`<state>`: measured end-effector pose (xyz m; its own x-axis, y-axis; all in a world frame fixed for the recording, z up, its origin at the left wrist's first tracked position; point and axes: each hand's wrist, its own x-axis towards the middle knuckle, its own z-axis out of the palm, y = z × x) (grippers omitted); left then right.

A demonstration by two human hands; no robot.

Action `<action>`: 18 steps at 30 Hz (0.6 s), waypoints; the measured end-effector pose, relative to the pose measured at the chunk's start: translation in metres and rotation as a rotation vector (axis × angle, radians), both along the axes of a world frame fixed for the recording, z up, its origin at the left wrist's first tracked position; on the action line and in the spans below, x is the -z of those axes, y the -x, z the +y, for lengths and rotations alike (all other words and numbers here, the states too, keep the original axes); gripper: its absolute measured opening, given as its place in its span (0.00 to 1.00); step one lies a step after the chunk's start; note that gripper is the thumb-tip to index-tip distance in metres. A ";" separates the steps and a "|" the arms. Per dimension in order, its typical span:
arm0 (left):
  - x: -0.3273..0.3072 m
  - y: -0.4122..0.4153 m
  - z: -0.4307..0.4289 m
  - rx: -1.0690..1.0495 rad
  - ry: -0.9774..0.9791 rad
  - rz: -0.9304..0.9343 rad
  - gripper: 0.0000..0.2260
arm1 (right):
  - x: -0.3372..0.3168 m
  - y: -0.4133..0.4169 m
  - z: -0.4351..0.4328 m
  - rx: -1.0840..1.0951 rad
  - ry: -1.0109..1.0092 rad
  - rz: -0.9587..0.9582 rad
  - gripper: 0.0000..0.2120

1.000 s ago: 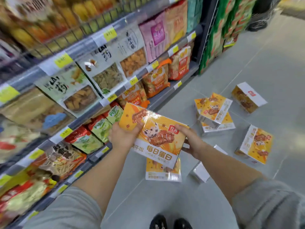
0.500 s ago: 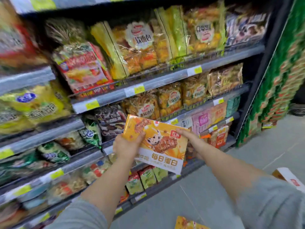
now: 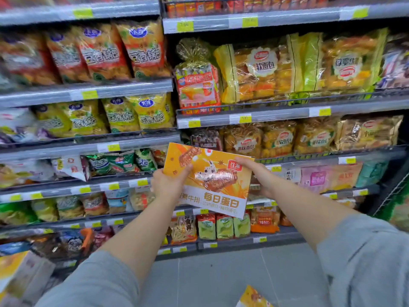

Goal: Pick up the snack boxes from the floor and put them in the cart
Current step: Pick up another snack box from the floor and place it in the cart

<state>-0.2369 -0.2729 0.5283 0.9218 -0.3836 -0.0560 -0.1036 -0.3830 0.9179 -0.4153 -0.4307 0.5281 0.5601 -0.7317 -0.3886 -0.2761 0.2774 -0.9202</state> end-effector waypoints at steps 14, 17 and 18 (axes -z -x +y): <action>0.010 -0.034 0.197 -0.353 -0.047 0.042 0.50 | 0.007 -0.105 0.141 -0.361 0.021 0.062 0.54; 0.008 -0.049 0.238 -0.396 -0.039 0.047 0.49 | 0.011 -0.132 0.173 -0.385 0.042 0.068 0.55; 0.008 -0.054 0.254 -0.410 -0.045 0.054 0.50 | 0.018 -0.147 0.180 -0.403 0.033 0.060 0.55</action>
